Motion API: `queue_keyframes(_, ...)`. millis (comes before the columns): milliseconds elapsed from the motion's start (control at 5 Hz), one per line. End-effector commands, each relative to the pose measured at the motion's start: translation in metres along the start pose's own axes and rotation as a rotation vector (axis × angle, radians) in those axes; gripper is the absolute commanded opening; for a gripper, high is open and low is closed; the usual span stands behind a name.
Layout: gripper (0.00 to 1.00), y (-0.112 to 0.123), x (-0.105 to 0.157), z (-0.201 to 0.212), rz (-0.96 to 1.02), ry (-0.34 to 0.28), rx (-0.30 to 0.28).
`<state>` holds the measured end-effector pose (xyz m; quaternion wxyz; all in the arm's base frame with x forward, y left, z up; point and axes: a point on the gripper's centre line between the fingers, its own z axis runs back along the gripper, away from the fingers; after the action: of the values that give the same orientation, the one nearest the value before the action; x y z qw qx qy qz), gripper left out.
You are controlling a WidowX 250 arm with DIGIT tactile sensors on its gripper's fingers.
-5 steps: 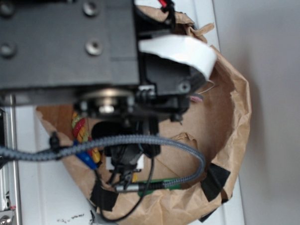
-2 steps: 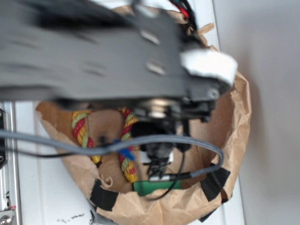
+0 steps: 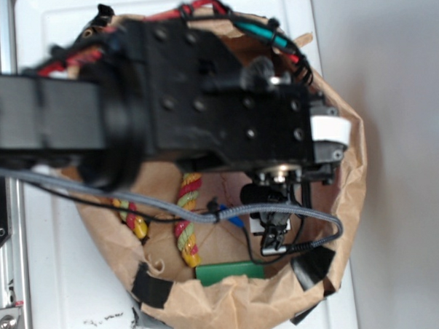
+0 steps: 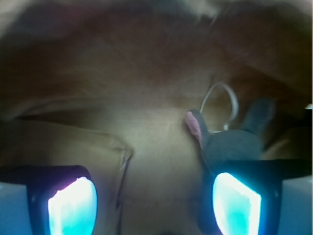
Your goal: Grab the gray animal.
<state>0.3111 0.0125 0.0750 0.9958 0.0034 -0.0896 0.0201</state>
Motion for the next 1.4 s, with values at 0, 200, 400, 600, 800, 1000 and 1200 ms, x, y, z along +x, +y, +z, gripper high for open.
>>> queue_keyframes(0, 1.0, 0.026, 0.013, 0.007, 0.034, -0.067, 0.037)
queue_keyframes(200, 1.0, 0.038, 0.006, 0.009, 0.023, -0.065, 0.101)
queue_keyframes(400, 1.0, 0.045, 0.008, -0.006, 0.035, -0.096, 0.165)
queue_keyframes(600, 1.0, 0.048, 0.008, -0.012, 0.04, -0.112, 0.213)
queue_keyframes(800, 1.0, 0.045, 0.009, -0.028, 0.027, -0.113, 0.228)
queue_keyframes(1000, 1.0, 0.039, 0.008, -0.052, 0.005, -0.121, 0.259)
queue_keyframes(1200, 0.0, 0.036, 0.005, -0.064, 0.014, -0.142, 0.285)
